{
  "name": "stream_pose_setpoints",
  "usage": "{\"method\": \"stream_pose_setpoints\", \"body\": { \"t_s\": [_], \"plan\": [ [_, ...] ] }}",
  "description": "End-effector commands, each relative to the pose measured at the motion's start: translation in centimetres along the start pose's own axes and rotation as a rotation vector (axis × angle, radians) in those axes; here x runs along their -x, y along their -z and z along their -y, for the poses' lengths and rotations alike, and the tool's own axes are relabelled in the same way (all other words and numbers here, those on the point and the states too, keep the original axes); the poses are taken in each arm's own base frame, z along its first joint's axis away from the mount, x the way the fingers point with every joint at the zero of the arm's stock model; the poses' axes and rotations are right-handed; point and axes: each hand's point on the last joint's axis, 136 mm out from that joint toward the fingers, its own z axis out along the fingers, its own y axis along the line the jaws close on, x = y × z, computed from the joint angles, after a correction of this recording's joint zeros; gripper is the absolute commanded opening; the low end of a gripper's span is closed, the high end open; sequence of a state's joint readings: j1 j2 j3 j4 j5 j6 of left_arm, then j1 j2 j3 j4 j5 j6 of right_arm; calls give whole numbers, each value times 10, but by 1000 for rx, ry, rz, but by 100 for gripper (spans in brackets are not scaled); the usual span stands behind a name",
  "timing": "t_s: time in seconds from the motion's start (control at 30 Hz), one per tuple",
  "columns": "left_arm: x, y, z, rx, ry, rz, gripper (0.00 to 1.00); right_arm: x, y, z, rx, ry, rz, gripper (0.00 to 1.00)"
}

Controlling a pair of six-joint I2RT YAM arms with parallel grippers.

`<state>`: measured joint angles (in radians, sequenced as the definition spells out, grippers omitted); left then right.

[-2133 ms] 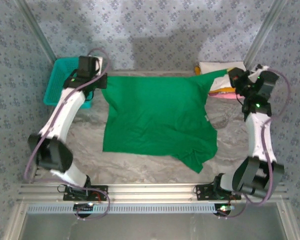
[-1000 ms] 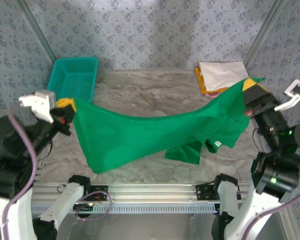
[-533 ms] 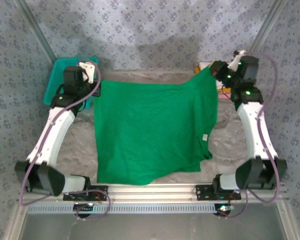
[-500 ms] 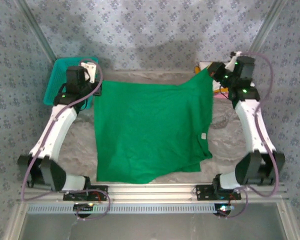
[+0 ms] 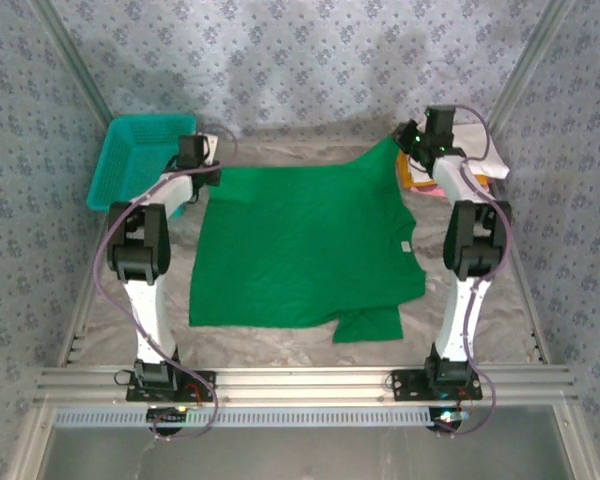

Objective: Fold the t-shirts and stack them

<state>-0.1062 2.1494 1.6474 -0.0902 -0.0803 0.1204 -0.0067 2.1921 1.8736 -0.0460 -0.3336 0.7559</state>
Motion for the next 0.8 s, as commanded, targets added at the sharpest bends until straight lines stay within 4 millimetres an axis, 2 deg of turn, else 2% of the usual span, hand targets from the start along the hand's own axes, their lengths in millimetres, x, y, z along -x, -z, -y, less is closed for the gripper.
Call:
{"method": "stream_pose_setpoints", "body": {
  "t_s": [0.0,0.03,0.07,0.1,0.17,0.23,0.3,0.33,0.37,0.47,0.53,0.57,0.63,0.7,0.77],
  "plan": [
    [58,1,-38,127,12,104,63,22,-38,-41,155,-90,22,34],
    [67,3,-46,154,42,115,68,29,-51,-52,223,-139,12,37],
    [79,10,-50,147,68,140,68,36,-61,-59,287,-194,5,37],
    [89,18,-50,126,85,164,68,49,-61,-74,357,-231,19,39],
    [112,50,-52,109,128,219,65,72,-43,-103,459,-244,50,44],
    [128,88,-48,58,155,274,59,80,-18,-124,485,-196,28,42],
    [130,127,-38,-3,172,318,61,69,7,-140,473,-108,-41,42],
    [127,146,-34,-30,179,335,66,60,21,-145,454,-61,-53,42],
    [118,159,-29,-48,186,325,67,50,35,-144,410,-17,-39,43],
    [87,180,1,-105,153,252,67,25,80,-130,261,116,26,43],
    [71,191,28,-153,117,221,67,4,98,-110,167,144,18,39],
    [60,195,41,-181,118,211,67,-8,101,-98,116,153,16,37],
    [40,198,67,-247,135,191,65,-36,92,-71,33,152,-48,36],
    [13,189,90,-270,122,119,63,-61,74,-48,13,118,-147,36],
    [-16,174,112,-295,106,25,61,-80,56,-36,18,91,-222,35]
  ]
}}
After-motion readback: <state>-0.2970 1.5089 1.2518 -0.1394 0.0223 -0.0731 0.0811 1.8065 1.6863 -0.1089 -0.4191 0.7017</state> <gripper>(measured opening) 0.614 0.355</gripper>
